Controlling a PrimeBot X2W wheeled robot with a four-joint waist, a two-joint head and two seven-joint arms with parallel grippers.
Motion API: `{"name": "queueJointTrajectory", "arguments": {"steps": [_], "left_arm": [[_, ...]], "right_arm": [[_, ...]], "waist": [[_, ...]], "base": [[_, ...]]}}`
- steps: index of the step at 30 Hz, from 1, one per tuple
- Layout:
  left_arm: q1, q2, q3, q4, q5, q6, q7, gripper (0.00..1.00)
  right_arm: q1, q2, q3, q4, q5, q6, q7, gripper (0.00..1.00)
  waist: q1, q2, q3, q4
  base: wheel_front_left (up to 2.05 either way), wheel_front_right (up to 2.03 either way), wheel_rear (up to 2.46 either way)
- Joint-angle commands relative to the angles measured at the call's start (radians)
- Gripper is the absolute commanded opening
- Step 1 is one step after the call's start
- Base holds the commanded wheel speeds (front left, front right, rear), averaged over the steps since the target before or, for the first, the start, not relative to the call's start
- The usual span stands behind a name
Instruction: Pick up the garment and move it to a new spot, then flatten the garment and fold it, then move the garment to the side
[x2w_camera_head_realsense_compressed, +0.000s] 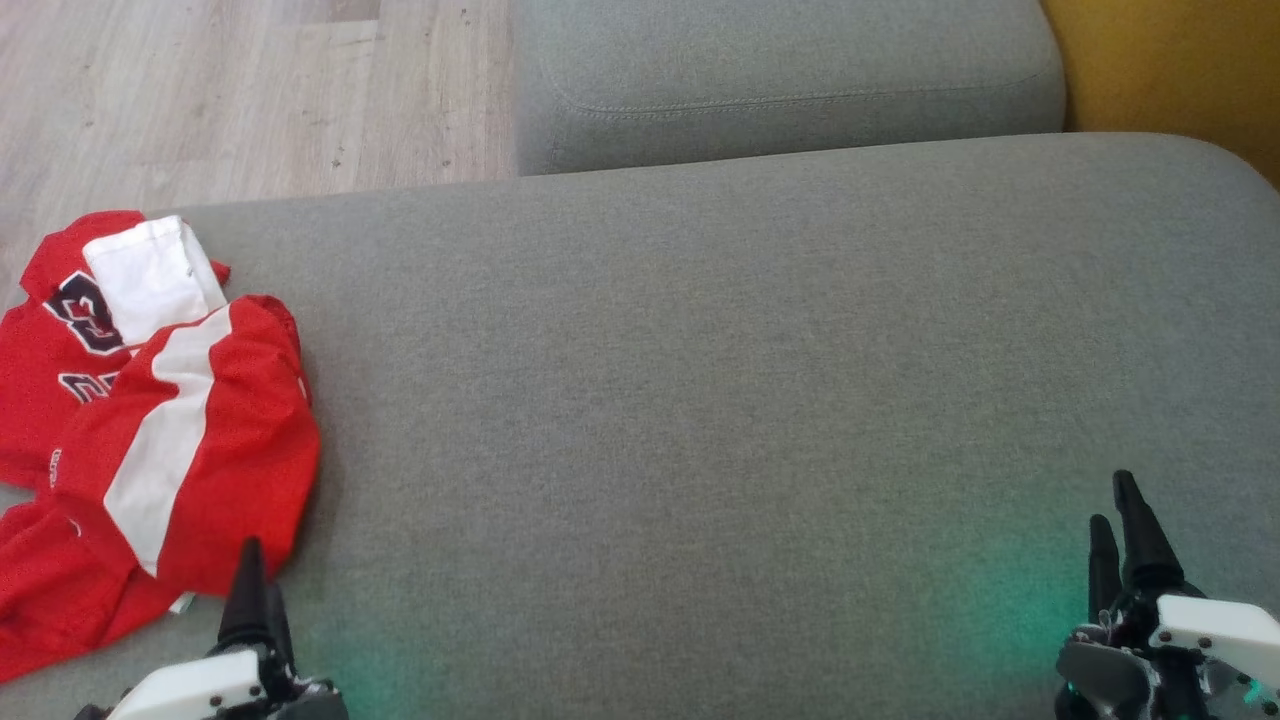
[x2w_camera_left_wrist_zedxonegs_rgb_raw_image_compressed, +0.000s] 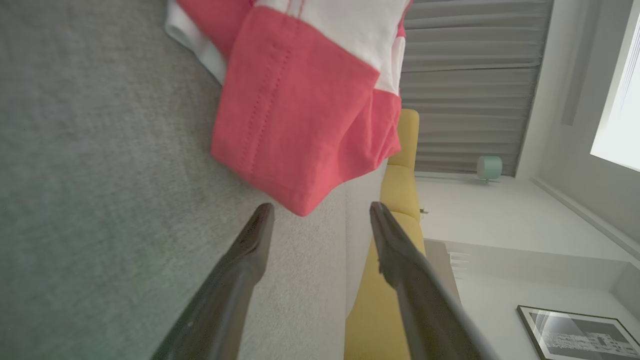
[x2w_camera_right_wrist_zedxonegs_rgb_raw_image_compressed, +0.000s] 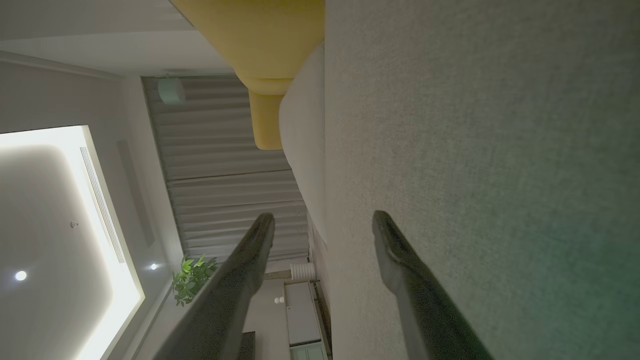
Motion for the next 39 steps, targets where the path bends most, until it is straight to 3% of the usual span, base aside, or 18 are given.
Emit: {"name": "queueJointTrajectory", "arguments": {"steps": [1, 10, 19, 39], "left_arm": [[-0.042, 0.002, -0.002, -0.034, 0.008, 0.000, -0.006, 1.00], [-0.034, 0.003, -0.014, -0.047, 0.033, 0.001, -0.032, 1.00], [-0.029, 0.003, -0.026, -0.053, 0.107, 0.010, -0.059, 1.00], [-0.024, 0.038, -0.089, -0.064, 0.493, 0.032, -0.117, 1.00]], "right_arm": [[-0.043, -0.003, 0.007, -0.037, -0.008, 0.000, -0.008, 1.00], [-0.041, -0.003, 0.029, -0.048, -0.058, 0.000, -0.035, 1.00], [-0.039, -0.004, 0.056, -0.070, -0.186, 0.000, -0.061, 1.00], [-0.051, -0.023, 0.160, -0.115, -0.546, 0.000, -0.120, 1.00]], "waist": [[0.0000, 0.0000, 0.000, 0.000], [0.0000, 0.0000, 0.000, 0.000], [0.0000, 0.0000, -0.002, 0.004], [0.0000, 0.0000, -0.007, 0.006]], "base": [[0.00, 0.00, 0.00], [0.00, 0.00, 0.00], [0.00, 0.00, 0.00], [0.00, 0.00, 0.00]]}}
